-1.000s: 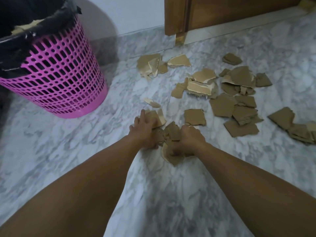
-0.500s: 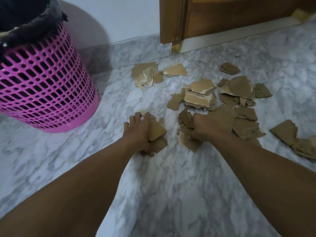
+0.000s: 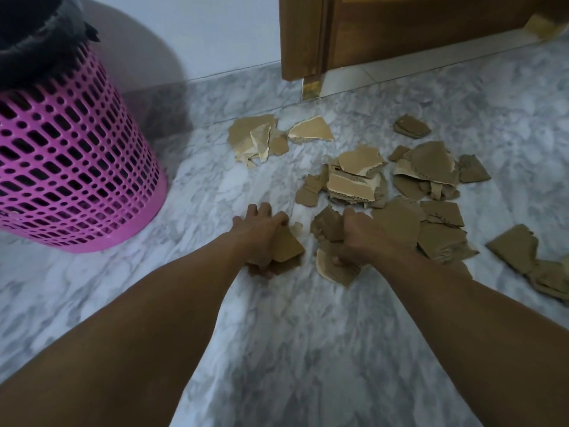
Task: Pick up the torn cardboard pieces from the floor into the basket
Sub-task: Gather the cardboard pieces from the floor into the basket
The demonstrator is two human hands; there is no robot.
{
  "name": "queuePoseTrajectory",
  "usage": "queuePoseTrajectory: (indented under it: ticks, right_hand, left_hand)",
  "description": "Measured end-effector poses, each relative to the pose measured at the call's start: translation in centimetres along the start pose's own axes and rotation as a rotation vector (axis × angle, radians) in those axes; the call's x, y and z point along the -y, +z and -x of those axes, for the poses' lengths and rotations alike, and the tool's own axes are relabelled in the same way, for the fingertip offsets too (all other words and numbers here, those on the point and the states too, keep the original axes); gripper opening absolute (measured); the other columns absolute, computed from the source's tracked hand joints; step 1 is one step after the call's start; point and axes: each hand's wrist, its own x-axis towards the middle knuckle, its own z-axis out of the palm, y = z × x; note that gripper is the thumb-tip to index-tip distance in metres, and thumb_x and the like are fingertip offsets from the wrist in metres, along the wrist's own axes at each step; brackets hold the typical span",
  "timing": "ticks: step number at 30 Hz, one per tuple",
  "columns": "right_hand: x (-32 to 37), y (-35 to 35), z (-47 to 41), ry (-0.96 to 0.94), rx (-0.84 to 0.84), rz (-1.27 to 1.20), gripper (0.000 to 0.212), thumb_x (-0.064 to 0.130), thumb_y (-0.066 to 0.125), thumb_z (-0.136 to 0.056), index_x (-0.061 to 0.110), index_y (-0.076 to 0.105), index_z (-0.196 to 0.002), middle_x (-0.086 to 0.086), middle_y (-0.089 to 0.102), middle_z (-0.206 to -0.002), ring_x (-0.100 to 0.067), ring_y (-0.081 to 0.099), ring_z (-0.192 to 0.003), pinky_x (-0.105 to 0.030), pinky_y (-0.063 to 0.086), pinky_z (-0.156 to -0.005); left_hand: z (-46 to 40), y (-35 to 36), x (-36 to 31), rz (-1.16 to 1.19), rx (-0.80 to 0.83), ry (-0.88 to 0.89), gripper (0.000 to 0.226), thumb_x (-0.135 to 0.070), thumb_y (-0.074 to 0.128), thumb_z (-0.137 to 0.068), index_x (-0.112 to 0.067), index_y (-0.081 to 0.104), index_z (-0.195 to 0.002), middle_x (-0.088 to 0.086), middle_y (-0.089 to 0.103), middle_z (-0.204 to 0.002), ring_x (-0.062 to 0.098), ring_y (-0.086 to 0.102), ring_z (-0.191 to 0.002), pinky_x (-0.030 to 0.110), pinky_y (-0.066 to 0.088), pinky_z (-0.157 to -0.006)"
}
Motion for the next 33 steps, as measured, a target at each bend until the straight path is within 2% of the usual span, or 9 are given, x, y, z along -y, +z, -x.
queuePoseTrajectory:
  ticks: [2, 4, 8, 14, 17, 21, 23, 29, 33]
  right_hand:
    - [0.0, 0.3, 0.0, -0.003, -0.018, -0.020, 0.075, 0.029, 0.082, -0.076, 0.002, 0.037, -0.130, -0.004, 0.046, -0.089, -0.025, 0.051, -0.082, -0.034, 0.041, -0.064]
    - [-0.1, 0.5, 0.0, -0.006, -0.043, -0.029, 0.073, 0.027, 0.079, -0.078, 0.002, 0.036, -0.131, -0.001, 0.040, -0.081, -0.025, 0.050, -0.080, -0.034, 0.040, -0.063]
    - [-0.2, 0.8, 0.2, -0.008, -0.080, -0.022, 0.060, 0.027, 0.077, -0.080, 0.004, 0.042, -0.123, -0.007, 0.047, -0.094, -0.028, 0.055, -0.087, -0.035, 0.041, -0.066]
    - [-0.3, -0.2, 0.9, -0.047, -0.030, -0.072, 0.054, 0.029, 0.082, -0.073, 0.007, 0.055, -0.114, -0.012, 0.062, -0.107, -0.025, 0.054, -0.085, -0.030, 0.044, -0.068]
    - [-0.1, -0.6, 1.6, -0.058, -0.014, -0.144, 0.058, 0.024, 0.083, -0.072, 0.008, 0.053, -0.119, -0.013, 0.060, -0.114, -0.030, 0.058, -0.101, -0.033, 0.047, -0.077]
    - [0.4, -2.0, 3.1, -0.074, -0.011, -0.225, 0.052, 0.019, 0.080, -0.075, 0.006, 0.057, -0.119, -0.015, 0.063, -0.114, -0.033, 0.061, -0.102, -0.045, 0.054, -0.087]
    - [1.1, -3.5, 4.2, -0.090, -0.012, -0.243, 0.050, 0.018, 0.081, -0.074, 0.008, 0.061, -0.118, -0.014, 0.066, -0.112, -0.033, 0.063, -0.101, -0.048, 0.054, -0.088]
    - [5.5, -9.3, 8.9, -0.118, -0.046, -0.165, 0.046, 0.024, 0.078, -0.078, 0.008, 0.058, -0.117, -0.012, 0.063, -0.112, -0.029, 0.063, -0.097, -0.037, 0.056, -0.082]
    - [10.4, -14.6, 12.7, -0.191, -0.073, -0.187, 0.055, 0.021, 0.076, -0.079, 0.008, 0.052, -0.126, -0.010, 0.061, -0.123, -0.030, 0.061, -0.110, -0.034, 0.052, -0.091]
  left_hand:
    - [0.1, 0.3, -0.2, 0.005, 0.013, 0.016, 0.097, -0.033, 0.086, -0.057, -0.035, 0.026, -0.133, 0.005, 0.027, -0.133, 0.032, 0.028, -0.120, 0.047, 0.041, -0.088]
    - [0.2, 0.5, -0.3, 0.062, 0.058, 0.047, 0.090, -0.028, 0.082, -0.065, -0.034, 0.025, -0.134, 0.005, 0.028, -0.131, 0.031, 0.031, -0.118, 0.048, 0.045, -0.087]
    - [0.9, 0.6, -0.6, 0.214, 0.113, 0.073, 0.078, -0.022, 0.075, -0.075, -0.033, 0.026, -0.135, 0.006, 0.032, -0.127, 0.028, 0.043, -0.105, 0.040, 0.045, -0.076]
    - [2.3, 1.8, -1.2, 0.322, 0.015, 0.040, 0.072, -0.021, 0.076, -0.075, -0.029, 0.034, -0.133, 0.006, 0.037, -0.124, 0.026, 0.051, -0.099, 0.031, 0.045, -0.070]
    - [3.3, 2.5, -0.8, 0.406, -0.028, -0.017, 0.072, -0.021, 0.078, -0.071, -0.028, 0.039, -0.132, 0.004, 0.039, -0.121, 0.026, 0.051, -0.104, 0.031, 0.045, -0.073]
    - [5.0, 1.2, -0.3, 0.496, -0.105, -0.062, 0.070, -0.019, 0.079, -0.071, -0.027, 0.043, -0.130, 0.002, 0.040, -0.119, 0.021, 0.047, -0.102, 0.030, 0.043, -0.075]
    - [6.7, -0.3, 0.0, 0.534, -0.159, -0.076, 0.066, -0.017, 0.078, -0.071, -0.026, 0.045, -0.128, 0.001, 0.041, -0.116, 0.021, 0.048, -0.101, 0.029, 0.043, -0.074]
    - [13.0, -7.4, 2.0, 0.463, -0.308, -0.189, 0.059, -0.006, 0.068, -0.072, -0.024, 0.050, -0.125, 0.000, 0.045, -0.109, 0.018, 0.048, -0.094, 0.020, 0.039, -0.062]
    - [18.9, -14.2, 4.0, 0.460, -0.419, -0.289, 0.062, -0.006, 0.071, -0.069, -0.020, 0.052, -0.126, 0.005, 0.051, -0.119, 0.018, 0.049, -0.099, 0.026, 0.042, -0.074]
